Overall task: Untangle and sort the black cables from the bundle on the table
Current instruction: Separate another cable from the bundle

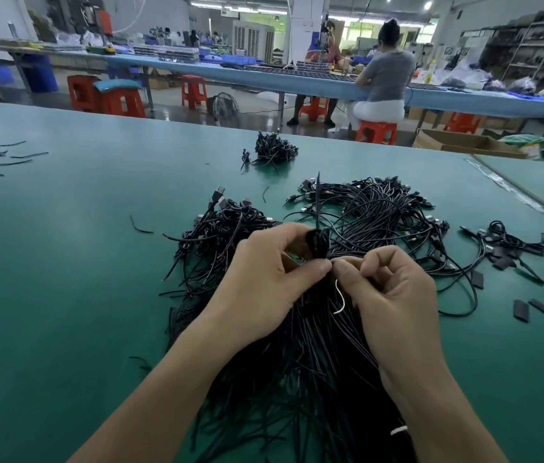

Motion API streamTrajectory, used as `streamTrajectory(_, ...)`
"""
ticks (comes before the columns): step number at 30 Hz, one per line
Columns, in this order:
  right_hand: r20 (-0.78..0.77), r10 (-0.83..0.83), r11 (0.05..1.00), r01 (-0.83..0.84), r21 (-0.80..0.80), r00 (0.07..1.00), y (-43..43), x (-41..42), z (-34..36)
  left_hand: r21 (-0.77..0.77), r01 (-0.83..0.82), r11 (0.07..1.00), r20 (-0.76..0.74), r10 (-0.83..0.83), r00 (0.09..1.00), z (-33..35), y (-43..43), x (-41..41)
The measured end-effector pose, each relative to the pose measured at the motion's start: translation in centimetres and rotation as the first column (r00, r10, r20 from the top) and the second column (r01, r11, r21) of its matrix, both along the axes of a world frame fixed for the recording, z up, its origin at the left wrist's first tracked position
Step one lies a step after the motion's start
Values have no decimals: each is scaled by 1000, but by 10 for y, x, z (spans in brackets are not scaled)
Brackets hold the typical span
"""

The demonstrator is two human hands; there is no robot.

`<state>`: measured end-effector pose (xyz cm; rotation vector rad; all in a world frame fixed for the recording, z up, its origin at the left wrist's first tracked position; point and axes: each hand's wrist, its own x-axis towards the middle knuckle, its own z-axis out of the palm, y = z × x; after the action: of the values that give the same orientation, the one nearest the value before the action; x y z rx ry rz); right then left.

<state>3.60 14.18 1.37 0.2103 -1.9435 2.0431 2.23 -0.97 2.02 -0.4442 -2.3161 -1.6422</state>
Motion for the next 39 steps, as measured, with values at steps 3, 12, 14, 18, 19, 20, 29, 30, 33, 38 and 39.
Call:
streamTrajectory(3,49,-38,999,38,3,998,3,0,2,22,-178,984,-149,179,973,3,1,-1)
streamTrajectory(12,205,58,995,-73,69,977,6,1,1,36,-575,817,-561,493,665,3,-20,-38)
streamTrajectory(14,217,68,994,-85,67,974,7,1,2,28,-569,822,-561,484,672,3,-20,-44)
streamTrajectory(18,217,66,995,-80,56,974,9,1,4,192,-464,865,-463,497,734,-2,-10,-34)
streamTrajectory(19,216,67,995,-81,56,974,9,1,4,277,-435,857,-399,515,759,-3,-8,-31)
streamTrajectory(20,216,68,995,-82,56,974,9,1,4,358,-411,838,-331,526,784,-1,-7,-30)
streamTrajectory(29,233,89,992,-107,65,968,10,2,6,506,-381,773,-265,560,785,10,-8,-40)
streamTrajectory(30,234,93,992,-110,63,968,10,2,6,469,-438,767,-309,607,732,10,-12,-44)
streamTrajectory(33,240,96,990,-117,75,966,11,2,5,175,-590,788,-450,597,665,9,-24,-55)
streamTrajectory(38,256,110,986,-137,91,960,9,1,4,-648,-479,592,-137,528,838,-9,-28,-59)
streamTrajectory(39,255,109,986,-136,91,961,9,1,3,-677,-451,582,-97,537,838,-12,-28,-60)
